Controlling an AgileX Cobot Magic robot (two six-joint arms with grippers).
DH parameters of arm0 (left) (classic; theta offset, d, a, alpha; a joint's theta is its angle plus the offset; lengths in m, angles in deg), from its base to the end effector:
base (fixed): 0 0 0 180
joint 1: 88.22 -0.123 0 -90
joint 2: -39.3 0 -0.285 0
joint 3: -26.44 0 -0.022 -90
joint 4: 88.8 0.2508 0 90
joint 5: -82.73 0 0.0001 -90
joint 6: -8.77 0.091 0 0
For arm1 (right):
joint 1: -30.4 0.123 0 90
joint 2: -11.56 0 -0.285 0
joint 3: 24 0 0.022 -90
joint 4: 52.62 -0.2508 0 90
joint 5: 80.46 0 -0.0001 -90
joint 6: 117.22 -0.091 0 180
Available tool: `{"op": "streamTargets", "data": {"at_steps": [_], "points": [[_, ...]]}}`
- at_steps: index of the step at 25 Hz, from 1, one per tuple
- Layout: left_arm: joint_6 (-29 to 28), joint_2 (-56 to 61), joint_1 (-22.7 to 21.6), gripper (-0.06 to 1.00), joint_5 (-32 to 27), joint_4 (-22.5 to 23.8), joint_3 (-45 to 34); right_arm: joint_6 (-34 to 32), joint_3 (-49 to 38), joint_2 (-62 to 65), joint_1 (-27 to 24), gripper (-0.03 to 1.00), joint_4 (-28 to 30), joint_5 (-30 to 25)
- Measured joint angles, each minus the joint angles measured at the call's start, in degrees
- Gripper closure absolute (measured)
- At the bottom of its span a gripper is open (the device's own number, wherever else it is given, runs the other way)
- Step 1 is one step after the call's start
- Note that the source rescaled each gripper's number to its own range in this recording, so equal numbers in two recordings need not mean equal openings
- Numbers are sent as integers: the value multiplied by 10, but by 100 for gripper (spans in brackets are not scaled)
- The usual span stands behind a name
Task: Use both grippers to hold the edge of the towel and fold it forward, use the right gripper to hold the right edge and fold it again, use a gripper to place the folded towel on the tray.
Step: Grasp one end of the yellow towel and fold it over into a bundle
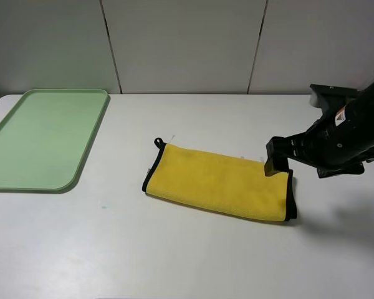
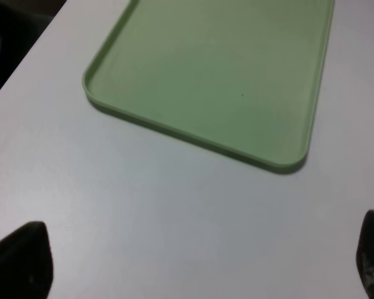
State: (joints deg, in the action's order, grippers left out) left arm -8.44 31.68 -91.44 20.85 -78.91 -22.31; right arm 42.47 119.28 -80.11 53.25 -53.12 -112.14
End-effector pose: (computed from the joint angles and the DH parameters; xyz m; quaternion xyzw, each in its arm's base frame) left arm -0.0072 0.0134 0.2758 -0.1557 0.8408 0.0232 0.5179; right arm 0.2297 0.0973 0.1838 -0.0186 0.9847 0.0663 0.1598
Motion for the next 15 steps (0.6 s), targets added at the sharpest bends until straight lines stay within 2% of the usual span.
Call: {"op": "streamTargets", "data": {"at_steps": [6,11,15], "points": [[0,0,0,-3,0,0,0,-53,7,-89,0,-3,17,30],[0,0,0,-3,0,0,0,-72,44,-150,0,-3,34,31],[0,0,0,-3,0,0,0,-106,73,-187,0,-3,79,16]]}}
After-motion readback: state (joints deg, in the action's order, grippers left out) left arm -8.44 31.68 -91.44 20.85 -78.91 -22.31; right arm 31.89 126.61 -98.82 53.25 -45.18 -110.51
